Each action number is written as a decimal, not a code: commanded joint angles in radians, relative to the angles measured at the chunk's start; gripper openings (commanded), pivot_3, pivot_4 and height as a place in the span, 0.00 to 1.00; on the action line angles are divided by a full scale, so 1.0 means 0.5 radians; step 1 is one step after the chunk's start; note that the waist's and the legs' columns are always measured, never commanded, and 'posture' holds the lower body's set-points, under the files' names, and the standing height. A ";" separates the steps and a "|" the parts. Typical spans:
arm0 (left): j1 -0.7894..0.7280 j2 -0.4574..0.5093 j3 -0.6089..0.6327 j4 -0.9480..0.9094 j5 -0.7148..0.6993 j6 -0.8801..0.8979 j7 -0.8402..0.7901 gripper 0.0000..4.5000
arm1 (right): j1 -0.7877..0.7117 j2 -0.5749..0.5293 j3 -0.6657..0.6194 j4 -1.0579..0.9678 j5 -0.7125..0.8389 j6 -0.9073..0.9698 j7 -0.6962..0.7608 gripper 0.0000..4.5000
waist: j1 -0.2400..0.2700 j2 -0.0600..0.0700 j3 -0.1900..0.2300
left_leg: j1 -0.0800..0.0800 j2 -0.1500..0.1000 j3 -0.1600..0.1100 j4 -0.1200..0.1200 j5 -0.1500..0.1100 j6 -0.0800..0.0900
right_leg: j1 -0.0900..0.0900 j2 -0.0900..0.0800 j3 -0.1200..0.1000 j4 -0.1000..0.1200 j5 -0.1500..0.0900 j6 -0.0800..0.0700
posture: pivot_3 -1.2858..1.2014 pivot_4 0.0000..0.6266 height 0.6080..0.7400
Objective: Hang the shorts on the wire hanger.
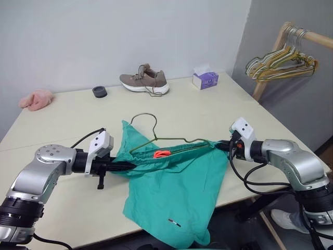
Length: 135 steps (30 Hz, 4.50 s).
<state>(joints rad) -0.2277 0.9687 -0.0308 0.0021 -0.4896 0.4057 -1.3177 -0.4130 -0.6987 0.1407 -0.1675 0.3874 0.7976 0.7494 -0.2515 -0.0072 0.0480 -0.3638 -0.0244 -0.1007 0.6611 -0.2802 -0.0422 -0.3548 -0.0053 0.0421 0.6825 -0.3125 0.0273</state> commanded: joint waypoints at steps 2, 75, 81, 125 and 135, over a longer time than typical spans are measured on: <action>0.003 0.093 0.169 0.094 0.024 0.022 0.025 0.00 | -0.005 -0.147 -0.153 0.141 -0.122 -0.011 -0.068 0.01 | 0.000 0.000 0.000 | 0.000 0.000 0.000 0.000 0.000 0.000 | 0.000 0.000 0.000 0.000 0.000 0.000 | 0.40 0.00 1.00; -0.011 -0.173 -0.062 0.031 0.317 -0.159 0.120 0.00 | -0.205 -0.276 0.133 -0.595 -0.051 0.168 0.119 0.73 | -0.004 0.004 0.002 | -0.002 0.001 0.001 0.000 0.000 0.000 | -0.002 -0.001 0.000 -0.001 0.000 0.000 | 0.38 0.00 1.00; -0.049 -0.195 -0.094 0.036 0.333 -0.163 0.104 0.00 | -0.166 -0.312 0.272 -0.530 -0.191 0.075 0.116 0.96 | -0.006 0.004 0.002 | -0.002 0.001 0.001 0.000 0.000 0.000 | -0.002 -0.001 0.001 -0.001 0.000 0.000 | 0.38 0.00 1.00; -0.014 -0.288 0.542 0.329 0.213 -0.089 0.537 0.72 | -0.302 -0.014 0.290 -0.042 -0.390 0.044 0.505 0.00 | -0.022 0.002 0.001 | -0.002 0.000 -0.002 0.001 0.000 0.000 | -0.002 -0.003 -0.002 0.000 0.002 -0.004 | 0.40 0.00 1.00; -0.116 -0.361 0.349 0.183 0.223 -0.110 0.452 0.99 | -0.097 -0.162 0.049 -0.252 -0.267 0.233 0.449 0.00 | 0.005 0.002 0.001 | -0.002 -0.001 -0.002 0.001 0.000 0.000 | -0.001 -0.003 -0.003 0.000 0.001 -0.002 | 0.38 0.00 1.00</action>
<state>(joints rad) -0.2556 0.7836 0.1499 0.1377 -0.3727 0.3666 -1.0814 -0.4567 -0.7634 0.2148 -0.2454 0.2286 0.9005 0.9806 -0.2489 -0.0065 0.0484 -0.3648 -0.0248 -0.1017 0.6617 -0.2802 -0.0423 -0.3553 -0.0068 0.0408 0.6826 -0.3118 0.0264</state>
